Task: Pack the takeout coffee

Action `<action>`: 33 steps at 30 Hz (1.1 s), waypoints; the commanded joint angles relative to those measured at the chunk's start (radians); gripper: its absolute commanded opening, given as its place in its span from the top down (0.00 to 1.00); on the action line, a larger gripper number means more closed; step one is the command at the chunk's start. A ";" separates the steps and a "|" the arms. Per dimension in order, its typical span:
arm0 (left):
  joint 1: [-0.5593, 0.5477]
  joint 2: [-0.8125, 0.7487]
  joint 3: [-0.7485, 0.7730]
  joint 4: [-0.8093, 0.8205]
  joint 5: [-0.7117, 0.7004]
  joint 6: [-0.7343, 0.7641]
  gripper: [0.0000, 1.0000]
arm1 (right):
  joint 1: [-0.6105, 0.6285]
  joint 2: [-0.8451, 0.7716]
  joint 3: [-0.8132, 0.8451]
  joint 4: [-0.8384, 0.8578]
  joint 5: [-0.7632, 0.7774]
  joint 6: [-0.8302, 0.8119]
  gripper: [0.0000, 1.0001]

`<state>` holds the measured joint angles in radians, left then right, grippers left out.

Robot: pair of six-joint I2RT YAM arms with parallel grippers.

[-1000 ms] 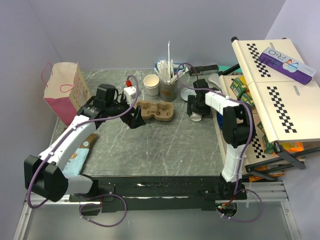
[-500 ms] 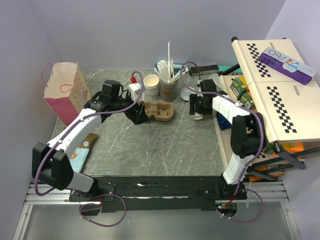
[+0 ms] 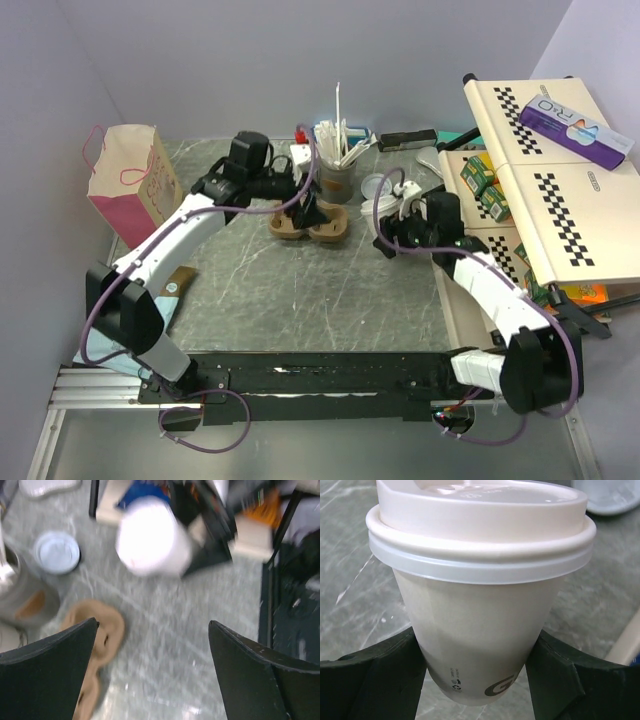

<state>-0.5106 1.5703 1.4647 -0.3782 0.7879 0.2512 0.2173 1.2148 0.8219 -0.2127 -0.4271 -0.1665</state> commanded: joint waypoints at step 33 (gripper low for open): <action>-0.128 -0.076 0.112 -0.364 0.079 0.548 0.01 | 0.271 -0.342 -0.210 0.134 -0.197 -0.577 0.36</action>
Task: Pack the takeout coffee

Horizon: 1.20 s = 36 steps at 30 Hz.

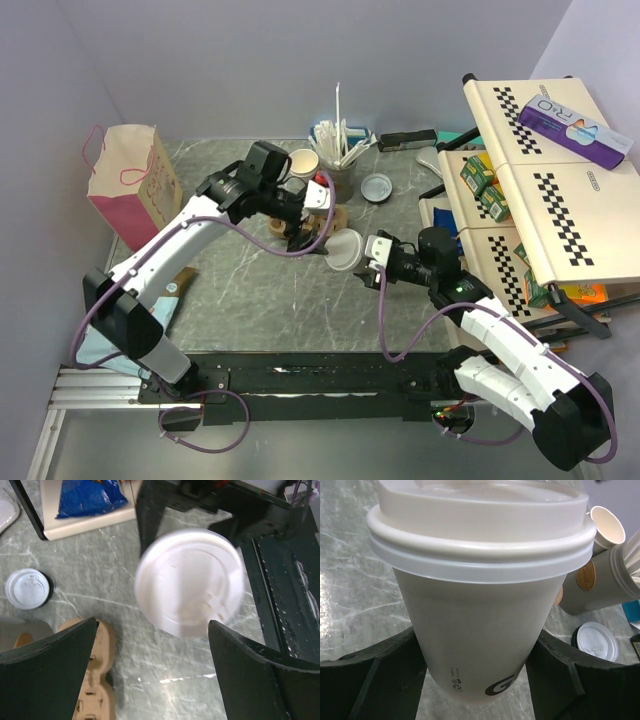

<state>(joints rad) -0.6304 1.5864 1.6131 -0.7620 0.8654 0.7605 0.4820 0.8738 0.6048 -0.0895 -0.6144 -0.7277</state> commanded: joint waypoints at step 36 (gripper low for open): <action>-0.075 -0.063 -0.105 0.090 -0.049 -0.001 0.01 | 0.017 0.071 0.069 0.027 0.001 0.031 0.37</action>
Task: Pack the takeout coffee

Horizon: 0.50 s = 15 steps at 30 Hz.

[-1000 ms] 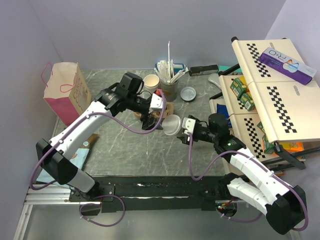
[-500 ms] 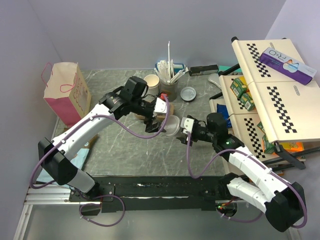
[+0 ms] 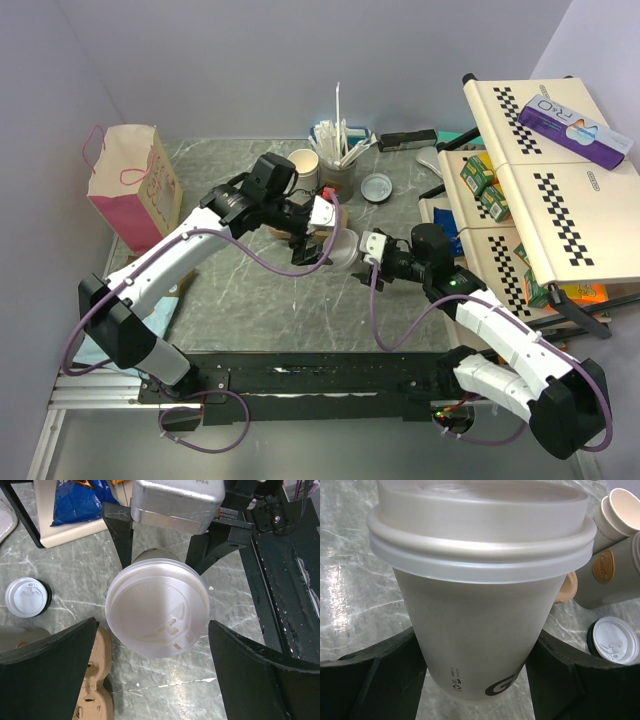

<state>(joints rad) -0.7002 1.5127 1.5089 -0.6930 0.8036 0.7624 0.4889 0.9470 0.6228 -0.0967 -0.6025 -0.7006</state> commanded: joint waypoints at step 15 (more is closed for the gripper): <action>-0.015 0.003 -0.042 0.098 -0.027 -0.052 0.00 | 0.008 0.012 0.069 0.032 -0.008 0.035 0.38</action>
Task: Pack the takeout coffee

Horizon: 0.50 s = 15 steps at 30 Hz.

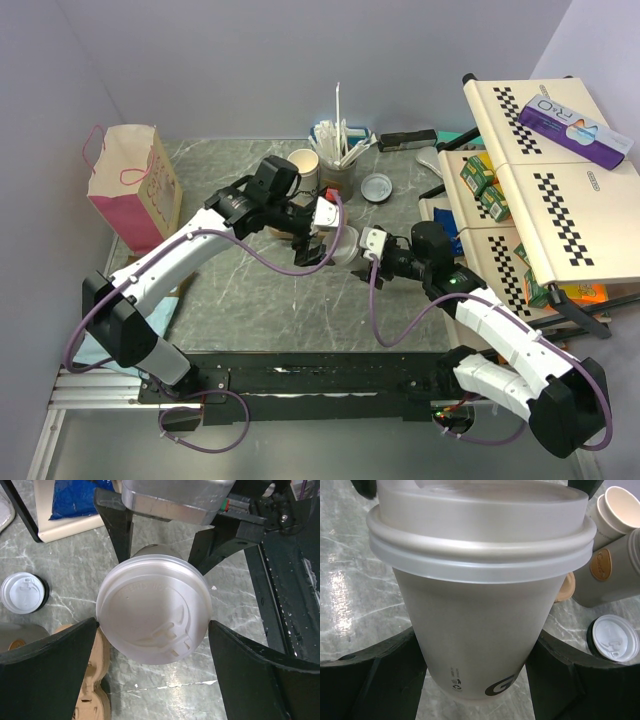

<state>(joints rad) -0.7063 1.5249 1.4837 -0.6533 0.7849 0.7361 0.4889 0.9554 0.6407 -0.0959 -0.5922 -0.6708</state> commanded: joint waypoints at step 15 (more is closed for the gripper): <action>-0.012 -0.023 -0.025 0.073 -0.042 -0.047 0.06 | 0.010 0.026 0.056 0.016 -0.017 0.000 0.37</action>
<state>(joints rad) -0.7113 1.5249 1.4620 -0.6155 0.7586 0.7082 0.4885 0.9691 0.6407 -0.1013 -0.5846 -0.6708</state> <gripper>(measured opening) 0.941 0.742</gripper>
